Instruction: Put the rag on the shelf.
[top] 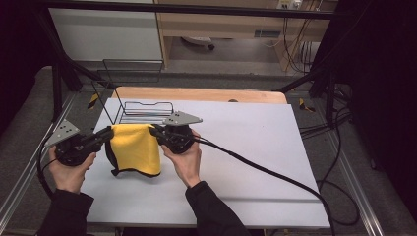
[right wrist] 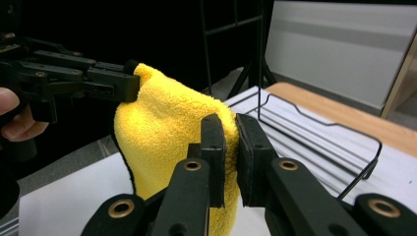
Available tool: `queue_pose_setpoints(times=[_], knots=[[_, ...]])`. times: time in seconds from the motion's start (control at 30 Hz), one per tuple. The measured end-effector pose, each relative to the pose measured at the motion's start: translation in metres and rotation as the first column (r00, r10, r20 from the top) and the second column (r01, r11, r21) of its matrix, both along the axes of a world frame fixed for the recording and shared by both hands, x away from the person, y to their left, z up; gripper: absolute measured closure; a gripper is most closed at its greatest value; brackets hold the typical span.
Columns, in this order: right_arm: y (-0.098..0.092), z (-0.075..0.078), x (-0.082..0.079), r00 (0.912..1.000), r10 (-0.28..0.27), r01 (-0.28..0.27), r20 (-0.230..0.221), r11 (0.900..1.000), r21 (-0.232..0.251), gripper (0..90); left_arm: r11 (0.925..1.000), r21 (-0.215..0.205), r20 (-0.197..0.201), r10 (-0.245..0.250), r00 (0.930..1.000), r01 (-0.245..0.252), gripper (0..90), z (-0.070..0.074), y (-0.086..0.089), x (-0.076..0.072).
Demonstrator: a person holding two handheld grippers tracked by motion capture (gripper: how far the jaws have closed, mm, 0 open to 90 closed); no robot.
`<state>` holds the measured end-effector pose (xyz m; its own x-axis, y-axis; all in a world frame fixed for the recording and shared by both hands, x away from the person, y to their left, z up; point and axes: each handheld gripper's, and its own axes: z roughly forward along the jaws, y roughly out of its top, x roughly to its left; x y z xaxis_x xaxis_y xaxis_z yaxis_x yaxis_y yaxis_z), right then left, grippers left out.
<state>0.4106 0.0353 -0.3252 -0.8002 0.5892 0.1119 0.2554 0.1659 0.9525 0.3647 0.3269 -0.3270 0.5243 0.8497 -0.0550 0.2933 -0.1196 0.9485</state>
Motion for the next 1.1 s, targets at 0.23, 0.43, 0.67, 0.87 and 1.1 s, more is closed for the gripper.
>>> queue_pose_setpoints(times=[0.23, 0.43, 0.67, 0.87, 1.1], knots=[[-0.004, 0.012, -0.003, 0.9986, 0.001, -0.002, 0.052, 1.000, 0.012, 83.6, 0.9997, -0.024, 0.040, 0.006, 0.9992, -0.005, 80.8, 0.010, -0.003, -0.003], [-0.007, 0.028, -0.005, 0.9951, -0.001, -0.001, 0.099, 1.000, 0.016, 83.6, 0.9990, -0.044, 0.082, 0.012, 0.9966, -0.008, 80.8, 0.018, -0.006, -0.005], [-0.005, 0.042, -0.006, 0.9902, 0.000, -0.005, 0.140, 0.999, 0.039, 83.7, 0.9961, -0.085, 0.139, 0.037, 0.9896, -0.025, 80.8, 0.032, -0.003, -0.008], [-0.002, 0.058, -0.010, 0.9811, -0.008, -0.003, 0.193, 0.999, 0.052, 83.7, 0.9934, -0.111, 0.183, 0.050, 0.9819, -0.030, 80.8, 0.042, -0.001, -0.010], [0.001, 0.073, -0.011, 0.9740, -0.011, -0.004, 0.226, 0.998, 0.062, 83.7, 0.9882, -0.148, 0.224, 0.071, 0.9721, -0.038, 80.8, 0.059, 0.001, -0.009]])
